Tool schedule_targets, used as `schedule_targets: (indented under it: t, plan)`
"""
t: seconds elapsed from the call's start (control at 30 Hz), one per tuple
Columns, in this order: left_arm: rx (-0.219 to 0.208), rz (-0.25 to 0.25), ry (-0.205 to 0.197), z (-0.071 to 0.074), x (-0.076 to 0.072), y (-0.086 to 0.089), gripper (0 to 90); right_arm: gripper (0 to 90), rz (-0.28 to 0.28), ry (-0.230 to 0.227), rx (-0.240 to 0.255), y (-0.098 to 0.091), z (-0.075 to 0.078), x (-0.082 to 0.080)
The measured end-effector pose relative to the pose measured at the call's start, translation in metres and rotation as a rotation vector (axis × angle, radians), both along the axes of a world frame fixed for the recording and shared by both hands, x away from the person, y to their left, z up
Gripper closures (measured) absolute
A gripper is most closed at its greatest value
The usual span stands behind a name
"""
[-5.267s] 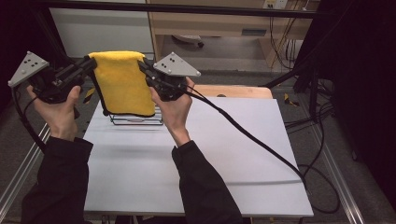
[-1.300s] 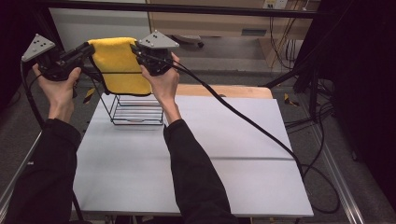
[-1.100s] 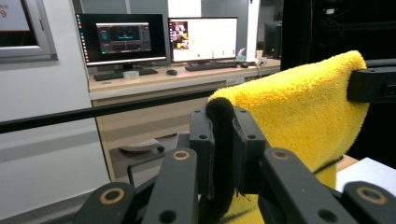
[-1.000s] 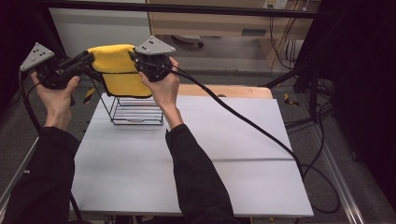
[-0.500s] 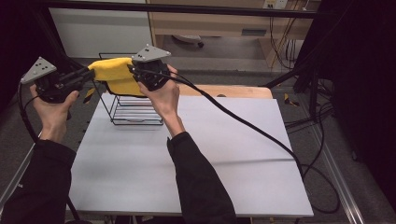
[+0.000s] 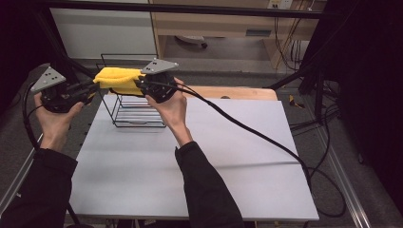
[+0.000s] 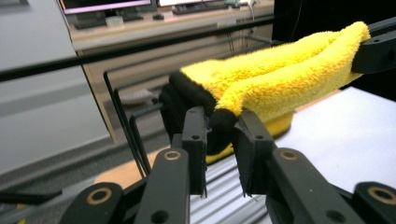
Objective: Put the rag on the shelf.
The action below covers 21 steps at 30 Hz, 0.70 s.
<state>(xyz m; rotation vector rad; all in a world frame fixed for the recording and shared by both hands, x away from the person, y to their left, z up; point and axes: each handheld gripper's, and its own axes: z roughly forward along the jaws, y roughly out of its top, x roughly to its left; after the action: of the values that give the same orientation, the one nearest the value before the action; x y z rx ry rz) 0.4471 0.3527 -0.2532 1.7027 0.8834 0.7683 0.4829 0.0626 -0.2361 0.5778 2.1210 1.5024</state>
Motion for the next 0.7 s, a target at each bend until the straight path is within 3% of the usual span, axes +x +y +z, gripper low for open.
schedule_targets:
  t: [0.13, 0.23, 0.47, 0.6, 0.7]
  plan:
    - [-0.005, 0.003, 0.029, 0.004, -0.002, 0.003, 66.7, 81.2, 0.006, -0.001, -0.011, -0.001, -0.005, 0.001]
    - [-0.017, 0.004, 0.028, 0.011, -0.004, 0.006, 60.1, 81.2, 0.01, -0.004, -0.015, -0.002, -0.008, 0.0]
    - [-0.077, 0.007, 0.01, 0.019, -0.006, 0.009, 56.3, 81.3, 0.01, -0.016, -0.045, -0.002, -0.011, -0.002]
    - [-0.075, 0.016, 0.06, 0.012, 0.002, 0.005, 55.6, 81.1, 0.009, -0.025, -0.062, -0.001, -0.013, -0.004]
    - [-0.106, -0.007, 0.087, 0.006, 0.009, 0.002, 61.1, 80.5, 0.01, -0.032, -0.083, -0.001, -0.014, -0.005]
